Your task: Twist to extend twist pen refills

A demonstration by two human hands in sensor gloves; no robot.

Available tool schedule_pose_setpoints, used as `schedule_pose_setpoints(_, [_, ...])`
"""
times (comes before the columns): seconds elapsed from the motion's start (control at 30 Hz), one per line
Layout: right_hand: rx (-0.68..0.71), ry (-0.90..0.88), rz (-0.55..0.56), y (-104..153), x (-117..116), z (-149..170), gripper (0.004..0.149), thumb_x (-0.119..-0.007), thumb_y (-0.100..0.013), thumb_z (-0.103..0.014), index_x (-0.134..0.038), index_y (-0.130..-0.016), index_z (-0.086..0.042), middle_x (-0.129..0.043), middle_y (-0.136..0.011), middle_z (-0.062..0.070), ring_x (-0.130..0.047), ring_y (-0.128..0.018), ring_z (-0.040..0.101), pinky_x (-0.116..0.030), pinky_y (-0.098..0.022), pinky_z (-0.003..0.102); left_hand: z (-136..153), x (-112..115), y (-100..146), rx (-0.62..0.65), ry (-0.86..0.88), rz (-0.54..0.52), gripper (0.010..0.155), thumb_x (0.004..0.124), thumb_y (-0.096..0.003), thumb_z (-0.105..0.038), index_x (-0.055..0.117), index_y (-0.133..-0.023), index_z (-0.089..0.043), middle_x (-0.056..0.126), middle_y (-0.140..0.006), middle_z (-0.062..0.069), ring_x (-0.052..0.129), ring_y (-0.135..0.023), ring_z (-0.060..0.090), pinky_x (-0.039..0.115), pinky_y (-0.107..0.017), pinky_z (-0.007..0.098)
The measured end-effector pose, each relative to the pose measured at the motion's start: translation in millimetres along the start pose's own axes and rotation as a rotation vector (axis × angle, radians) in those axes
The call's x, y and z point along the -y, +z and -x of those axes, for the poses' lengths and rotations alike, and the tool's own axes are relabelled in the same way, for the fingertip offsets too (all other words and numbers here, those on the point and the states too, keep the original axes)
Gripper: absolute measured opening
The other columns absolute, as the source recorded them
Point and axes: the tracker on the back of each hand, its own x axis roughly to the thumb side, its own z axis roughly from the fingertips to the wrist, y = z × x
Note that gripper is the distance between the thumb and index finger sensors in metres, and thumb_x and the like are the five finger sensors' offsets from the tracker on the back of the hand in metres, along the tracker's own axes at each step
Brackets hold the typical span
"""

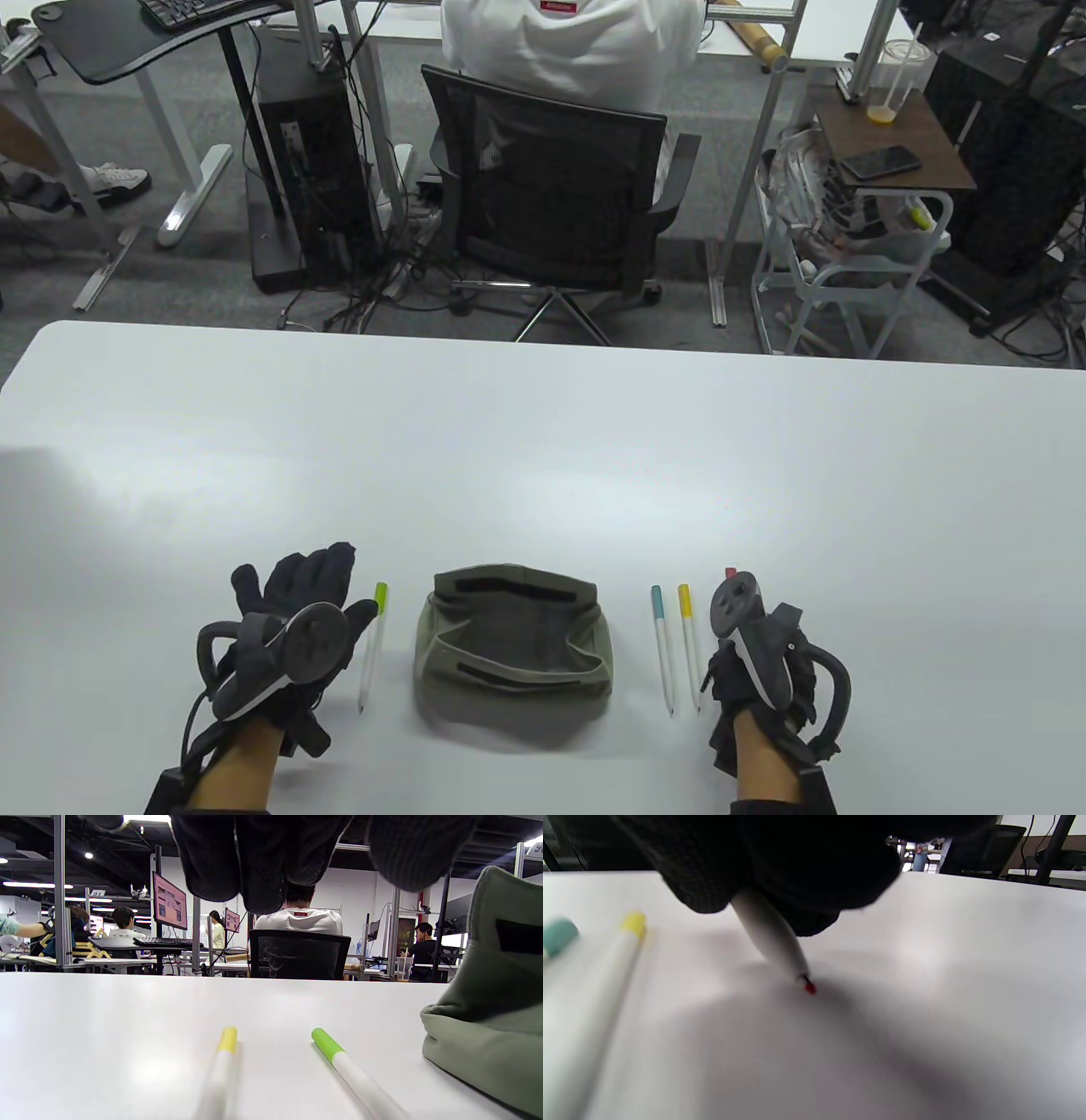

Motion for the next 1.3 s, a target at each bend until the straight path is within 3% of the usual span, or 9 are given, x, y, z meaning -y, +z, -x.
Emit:
schedule_pose_setpoints(0.3, [0.031,0.080,-0.001,0,-13,-15,0.048,-0.090,-0.033,-0.038,-0.090,-0.076,-0.017,-0.101,-0.057,0.006,-0.098,-0.020,0.008,-0.085,-0.013,0.024,1,0,0,-0.002,-0.008,0.009,0.075,0.073,-0.0547,-0.052,0.054,-0.116,-0.013,0.070,-0.114,0.018,0.067,-0.105,0.048,0.037,-0.068,0.081])
schedule_pose_setpoints(0.93, [0.018,0.070,-0.026,2,-13,-17,0.056,-0.085,-0.034,-0.044,-0.086,-0.082,-0.016,-0.099,-0.066,0.009,-0.099,-0.025,0.012,-0.085,-0.016,0.026,-2,2,0,-0.001,-0.007,0.031,0.075,0.073,-0.0546,-0.052,0.054,-0.116,-0.013,0.070,-0.114,0.018,0.067,-0.104,0.048,0.037,-0.068,0.081])
schedule_pose_setpoints(1.0, [0.042,0.068,0.025,7,-5,-20,0.059,-0.083,-0.034,-0.047,-0.085,-0.084,-0.016,-0.098,-0.068,0.009,-0.099,-0.026,0.012,-0.085,-0.017,0.026,-2,2,0,-0.002,-0.005,0.031,0.075,0.073,-0.0547,-0.052,0.054,-0.116,-0.013,0.070,-0.114,0.018,0.067,-0.104,0.048,0.037,-0.068,0.081])
schedule_pose_setpoints(1.1, [0.103,0.034,0.201,22,14,-28,0.060,-0.082,-0.034,-0.048,-0.084,-0.085,-0.017,-0.097,-0.070,0.009,-0.099,-0.031,0.014,-0.085,-0.020,0.028,-2,2,-1,-0.003,-0.010,0.026,0.075,0.073,-0.0547,-0.052,0.054,-0.116,-0.013,0.070,-0.114,0.018,0.067,-0.104,0.048,0.037,-0.068,0.081])
schedule_pose_setpoints(1.2, [0.190,-0.019,0.365,40,32,-35,0.062,-0.080,-0.033,-0.050,-0.081,-0.088,-0.020,-0.093,-0.079,0.009,-0.100,-0.049,0.020,-0.086,-0.030,0.033,-3,2,-1,0.001,-0.015,0.027,0.076,0.073,-0.0547,-0.053,0.054,-0.116,-0.013,0.070,-0.115,0.019,0.066,-0.105,0.049,0.037,-0.068,0.081])
schedule_pose_setpoints(1.3, [0.254,-0.055,0.440,53,39,-40,0.065,-0.079,-0.033,-0.051,-0.076,-0.092,-0.023,-0.087,-0.088,0.009,-0.096,-0.068,0.027,-0.085,-0.042,0.041,-6,3,-1,0.010,-0.025,0.028,0.076,0.073,-0.0546,-0.053,0.053,-0.116,-0.013,0.068,-0.115,0.019,0.065,-0.106,0.049,0.037,-0.068,0.081])
